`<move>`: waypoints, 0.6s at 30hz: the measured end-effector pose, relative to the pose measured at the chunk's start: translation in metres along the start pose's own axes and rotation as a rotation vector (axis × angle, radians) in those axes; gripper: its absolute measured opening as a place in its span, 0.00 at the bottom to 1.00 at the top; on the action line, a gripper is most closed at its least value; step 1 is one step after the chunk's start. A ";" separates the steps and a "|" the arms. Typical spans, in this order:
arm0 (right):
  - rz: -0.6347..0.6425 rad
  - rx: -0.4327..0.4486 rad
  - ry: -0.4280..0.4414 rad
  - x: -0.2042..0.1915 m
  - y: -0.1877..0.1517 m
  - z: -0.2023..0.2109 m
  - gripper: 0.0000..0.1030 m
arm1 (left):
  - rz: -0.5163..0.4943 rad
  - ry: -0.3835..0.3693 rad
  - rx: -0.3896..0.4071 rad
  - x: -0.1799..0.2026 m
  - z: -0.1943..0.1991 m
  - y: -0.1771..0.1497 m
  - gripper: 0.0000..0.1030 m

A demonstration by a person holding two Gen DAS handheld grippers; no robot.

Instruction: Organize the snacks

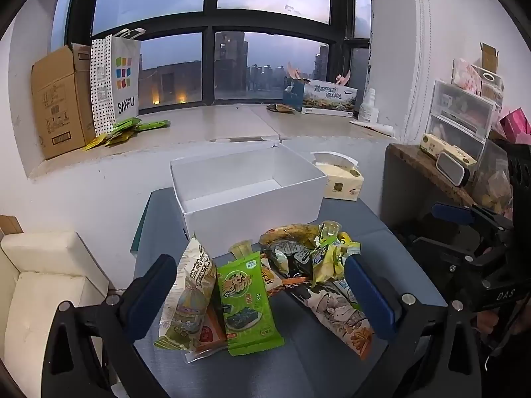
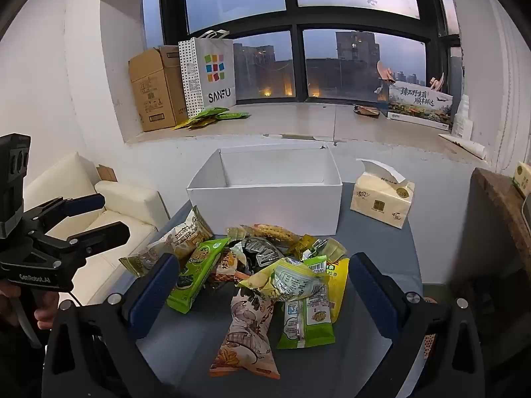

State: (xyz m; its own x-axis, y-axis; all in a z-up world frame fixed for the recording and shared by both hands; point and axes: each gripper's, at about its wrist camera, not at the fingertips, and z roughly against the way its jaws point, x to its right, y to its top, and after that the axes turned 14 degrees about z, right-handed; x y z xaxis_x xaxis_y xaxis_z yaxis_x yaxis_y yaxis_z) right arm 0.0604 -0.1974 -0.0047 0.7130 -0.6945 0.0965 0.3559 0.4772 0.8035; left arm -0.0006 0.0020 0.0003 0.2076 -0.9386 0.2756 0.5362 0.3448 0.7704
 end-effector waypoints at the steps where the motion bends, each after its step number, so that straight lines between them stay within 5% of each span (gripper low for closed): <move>1: 0.000 0.002 0.000 0.000 0.000 0.000 1.00 | 0.002 -0.001 0.002 -0.002 0.000 0.000 1.00; 18: -0.002 0.001 0.002 0.001 0.001 -0.001 1.00 | -0.040 -0.004 0.002 0.007 0.005 -0.001 1.00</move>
State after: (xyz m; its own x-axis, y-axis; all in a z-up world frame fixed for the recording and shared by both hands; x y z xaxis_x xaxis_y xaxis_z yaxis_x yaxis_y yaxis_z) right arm 0.0621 -0.1967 -0.0045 0.7132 -0.6947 0.0936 0.3573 0.4752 0.8041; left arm -0.0036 -0.0049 0.0042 0.1827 -0.9516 0.2473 0.5425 0.3074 0.7818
